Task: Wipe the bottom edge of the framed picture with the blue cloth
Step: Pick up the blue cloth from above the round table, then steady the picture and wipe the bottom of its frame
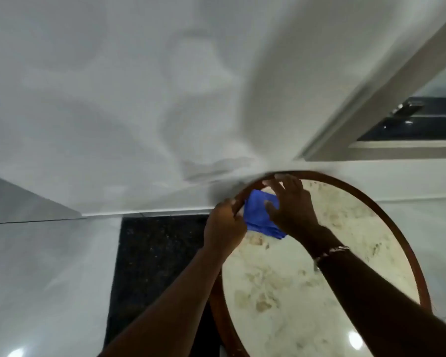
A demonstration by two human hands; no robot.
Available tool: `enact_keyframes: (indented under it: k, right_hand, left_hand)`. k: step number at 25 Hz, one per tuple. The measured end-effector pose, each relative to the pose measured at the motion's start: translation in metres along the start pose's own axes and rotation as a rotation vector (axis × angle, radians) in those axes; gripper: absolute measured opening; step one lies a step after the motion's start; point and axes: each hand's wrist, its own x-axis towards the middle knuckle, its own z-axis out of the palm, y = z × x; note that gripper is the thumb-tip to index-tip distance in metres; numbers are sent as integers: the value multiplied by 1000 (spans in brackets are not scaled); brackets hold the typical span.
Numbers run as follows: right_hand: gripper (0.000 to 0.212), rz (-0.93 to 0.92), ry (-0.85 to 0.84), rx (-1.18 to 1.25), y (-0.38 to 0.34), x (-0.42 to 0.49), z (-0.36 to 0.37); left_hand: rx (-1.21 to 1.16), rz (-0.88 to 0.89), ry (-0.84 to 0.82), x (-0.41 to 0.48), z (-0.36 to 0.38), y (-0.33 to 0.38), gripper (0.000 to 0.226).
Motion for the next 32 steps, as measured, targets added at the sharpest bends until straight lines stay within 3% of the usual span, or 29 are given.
enact_keyframes:
  k: [3, 5, 9, 13, 19, 26, 32]
  right_hand:
    - [56, 316, -110, 12, 38, -20, 46]
    - [55, 409, -158, 116, 51, -26, 72]
    - [46, 455, -19, 320, 53, -19, 84]
    - [38, 361, 164, 422, 30, -17, 42]
    - [29, -2, 702, 468, -56, 18, -112]
    - [28, -290, 1087, 429, -162, 61, -305]
    - [30, -524, 1404, 380, -240, 91, -443]
  left_hand:
    - [-54, -87, -54, 15, 46, -19, 49]
    - [-69, -133, -26, 29, 70, -22, 45]
    - [-228, -263, 96, 43, 85, -3, 25]
    - [-417, -242, 125, 33, 45, 37, 35]
    - [-599, 174, 256, 13, -93, 156, 48]
    - [-630, 715, 423, -32, -257, 312, 47]
    - [-541, 1126, 580, -65, -371, 414, 31]
